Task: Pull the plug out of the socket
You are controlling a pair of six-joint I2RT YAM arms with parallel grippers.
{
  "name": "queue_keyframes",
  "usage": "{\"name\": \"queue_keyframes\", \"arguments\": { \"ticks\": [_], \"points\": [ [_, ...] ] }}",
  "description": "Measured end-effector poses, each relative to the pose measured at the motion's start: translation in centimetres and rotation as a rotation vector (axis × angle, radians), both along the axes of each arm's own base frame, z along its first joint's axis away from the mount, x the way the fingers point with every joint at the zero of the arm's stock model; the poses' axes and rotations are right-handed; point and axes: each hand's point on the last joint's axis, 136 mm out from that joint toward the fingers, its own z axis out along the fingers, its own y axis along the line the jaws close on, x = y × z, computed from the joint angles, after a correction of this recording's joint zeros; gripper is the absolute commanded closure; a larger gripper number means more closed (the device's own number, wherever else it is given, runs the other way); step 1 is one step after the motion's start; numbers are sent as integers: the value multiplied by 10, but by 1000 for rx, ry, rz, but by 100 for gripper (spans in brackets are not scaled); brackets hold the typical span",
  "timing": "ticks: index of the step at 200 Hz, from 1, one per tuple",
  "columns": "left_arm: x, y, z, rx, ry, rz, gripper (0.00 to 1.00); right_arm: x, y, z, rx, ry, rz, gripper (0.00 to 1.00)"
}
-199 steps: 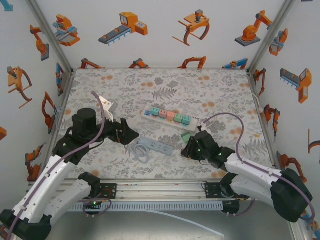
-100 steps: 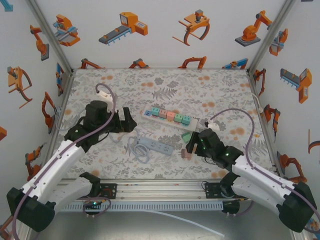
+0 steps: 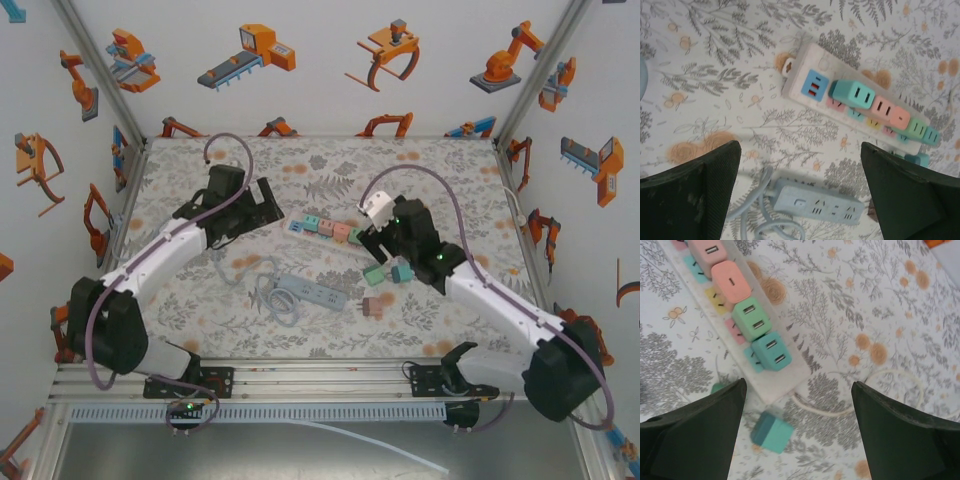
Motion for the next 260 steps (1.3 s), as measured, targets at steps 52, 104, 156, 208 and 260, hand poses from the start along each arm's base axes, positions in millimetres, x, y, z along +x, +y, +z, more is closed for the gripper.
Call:
{"name": "queue_keyframes", "arguments": {
  "ticks": [52,104,156,208,260],
  "points": [
    [62,-15,-17,-2,53,-10,3,31,27,-17,-14,206,187,32],
    [90,-40,-60,-19,198,-79,1,33,35,-69,-87,397,246,38],
    [90,-42,-98,11,315,-67,7,29,32,-89,-127,445,260,63],
    [83,-49,-123,27,385,-77,20,26,36,-91,-185,413,328,69],
    [59,-60,-133,37,411,-141,32,25,43,-98,-267,411,404,57]
  ]
}}
